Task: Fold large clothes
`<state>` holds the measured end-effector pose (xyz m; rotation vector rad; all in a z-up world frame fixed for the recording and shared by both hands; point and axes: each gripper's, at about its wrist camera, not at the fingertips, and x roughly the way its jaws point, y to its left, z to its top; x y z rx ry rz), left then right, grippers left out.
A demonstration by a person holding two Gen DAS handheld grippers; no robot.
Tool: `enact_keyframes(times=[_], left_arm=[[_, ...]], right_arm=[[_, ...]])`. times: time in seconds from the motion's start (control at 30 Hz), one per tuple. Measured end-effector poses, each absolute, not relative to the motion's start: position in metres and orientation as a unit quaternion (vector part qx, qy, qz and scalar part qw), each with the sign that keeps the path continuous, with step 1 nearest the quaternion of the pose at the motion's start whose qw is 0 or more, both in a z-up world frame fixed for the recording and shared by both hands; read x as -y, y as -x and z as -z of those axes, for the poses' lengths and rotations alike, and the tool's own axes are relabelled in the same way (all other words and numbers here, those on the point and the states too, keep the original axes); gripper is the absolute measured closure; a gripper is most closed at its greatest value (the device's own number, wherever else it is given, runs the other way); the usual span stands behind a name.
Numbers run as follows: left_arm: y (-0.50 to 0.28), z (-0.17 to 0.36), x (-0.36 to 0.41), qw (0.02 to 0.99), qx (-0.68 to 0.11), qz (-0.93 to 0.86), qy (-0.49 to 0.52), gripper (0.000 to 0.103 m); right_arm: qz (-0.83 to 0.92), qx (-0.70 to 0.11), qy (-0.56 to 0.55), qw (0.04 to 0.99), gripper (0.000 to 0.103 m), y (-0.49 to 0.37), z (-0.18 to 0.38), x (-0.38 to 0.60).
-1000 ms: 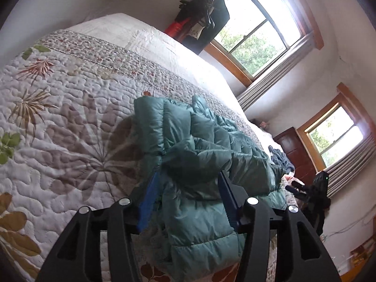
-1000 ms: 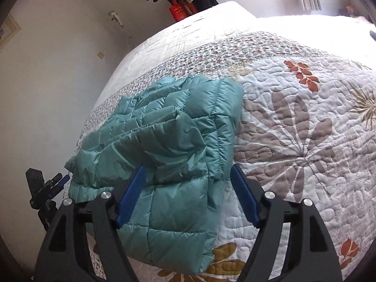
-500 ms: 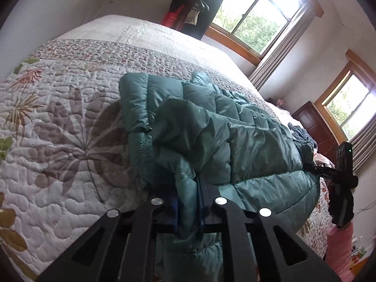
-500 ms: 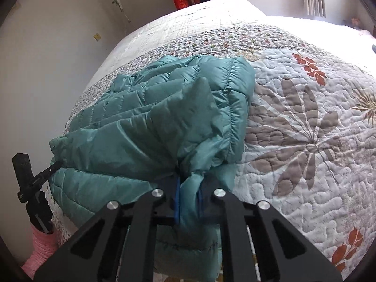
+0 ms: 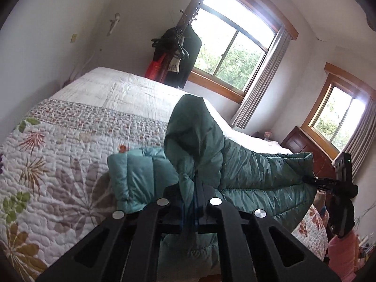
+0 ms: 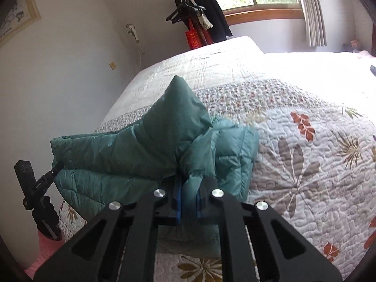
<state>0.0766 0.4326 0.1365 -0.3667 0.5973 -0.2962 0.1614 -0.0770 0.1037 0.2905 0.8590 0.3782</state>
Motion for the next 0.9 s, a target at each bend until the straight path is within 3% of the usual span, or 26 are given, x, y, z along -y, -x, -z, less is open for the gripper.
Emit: enact_keyframes(times=[0.23,0.63,0.83,0.9], left_arm=[[-0.162,-0.136,-0.433,0.929,-0.302,0.109,0.183,0.098],[-0.257,-0.026,-0.429,0.876,-0.449,0.049,0.171,0.097],[-0.258,-0.009,-0.438,0.858,-0.47,0.049,0.2,0.093],[-0.253,-0.015,-0.441,0.856,-0.471,0.048,0.207,0.091]], right_arm=[[-0.142,-0.413,-0.136,0.889,0.096,-0.24,-0.107,0.071],[-0.081,-0.525,-0.144,0.835,0.094,-0.334,0.01,0.06],[-0.075,-0.534,-0.162,0.827,0.083,-0.337,0.028,0.062],[-0.073,-0.526,-0.171,0.83,0.071,-0.329,0.02,0.067]])
